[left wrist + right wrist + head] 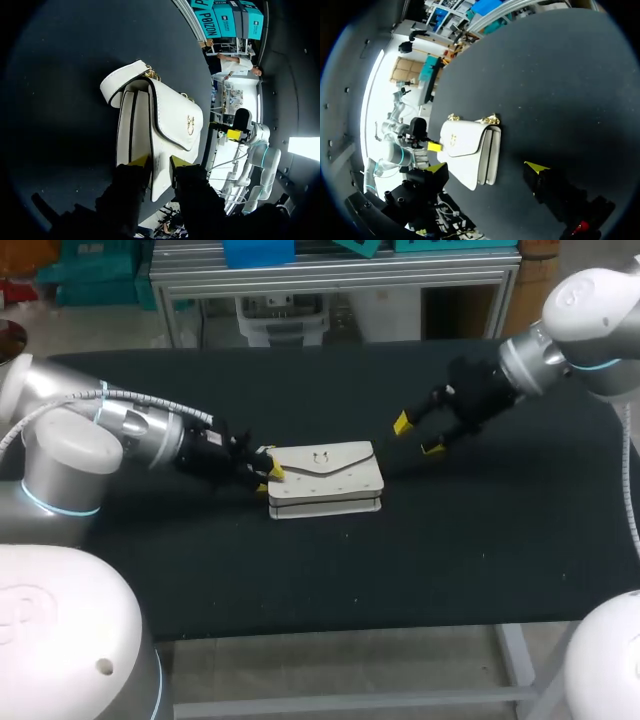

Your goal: Pick up the bag, open it, inspect its contents, close it, and place it on the opposite side

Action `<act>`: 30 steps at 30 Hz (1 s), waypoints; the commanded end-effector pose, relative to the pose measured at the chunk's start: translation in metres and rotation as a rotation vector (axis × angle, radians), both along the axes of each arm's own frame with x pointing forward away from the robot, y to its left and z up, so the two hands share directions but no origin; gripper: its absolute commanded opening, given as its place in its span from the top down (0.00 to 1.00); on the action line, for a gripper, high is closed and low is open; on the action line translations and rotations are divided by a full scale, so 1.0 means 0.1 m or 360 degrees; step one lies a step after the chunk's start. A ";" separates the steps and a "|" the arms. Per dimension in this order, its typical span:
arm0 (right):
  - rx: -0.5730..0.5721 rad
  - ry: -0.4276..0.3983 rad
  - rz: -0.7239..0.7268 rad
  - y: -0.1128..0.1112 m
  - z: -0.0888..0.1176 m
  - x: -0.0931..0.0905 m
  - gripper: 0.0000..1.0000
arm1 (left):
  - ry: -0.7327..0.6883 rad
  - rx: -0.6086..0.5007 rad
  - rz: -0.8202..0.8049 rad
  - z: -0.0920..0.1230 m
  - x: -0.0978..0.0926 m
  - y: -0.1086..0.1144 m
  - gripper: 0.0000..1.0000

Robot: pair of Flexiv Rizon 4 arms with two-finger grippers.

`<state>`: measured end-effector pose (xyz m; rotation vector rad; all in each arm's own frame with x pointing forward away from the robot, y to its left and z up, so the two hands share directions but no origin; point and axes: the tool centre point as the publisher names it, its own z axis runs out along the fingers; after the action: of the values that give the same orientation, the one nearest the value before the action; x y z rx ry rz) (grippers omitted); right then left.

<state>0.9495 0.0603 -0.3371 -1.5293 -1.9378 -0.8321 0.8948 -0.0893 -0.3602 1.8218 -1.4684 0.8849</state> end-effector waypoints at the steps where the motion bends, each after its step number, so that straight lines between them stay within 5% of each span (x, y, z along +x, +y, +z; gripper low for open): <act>1: -0.0069 0.0017 0.0033 -0.09 0.04 0.06 0.00 | 0.0023 0.0030 -0.0018 -0.08 0.12 -0.01 1.00; 10: -0.0275 0.0024 0.0028 -0.51 0.15 0.21 0.00 | -0.0009 0.0208 -0.0101 -0.06 0.36 0.12 1.00; 16: -0.0406 0.0207 -0.0115 -0.88 0.27 0.34 0.00 | -0.0096 0.0365 -0.0077 0.01 0.58 0.28 1.00; 30: -0.0406 0.0207 -0.0115 -0.88 0.27 0.34 0.00 | -0.0111 0.0418 -0.0081 0.03 0.62 0.32 1.00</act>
<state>0.9829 -0.0280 -0.3109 -1.7624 -1.9594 -0.5192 0.9561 -0.0581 -0.3567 1.9476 -1.7369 0.7633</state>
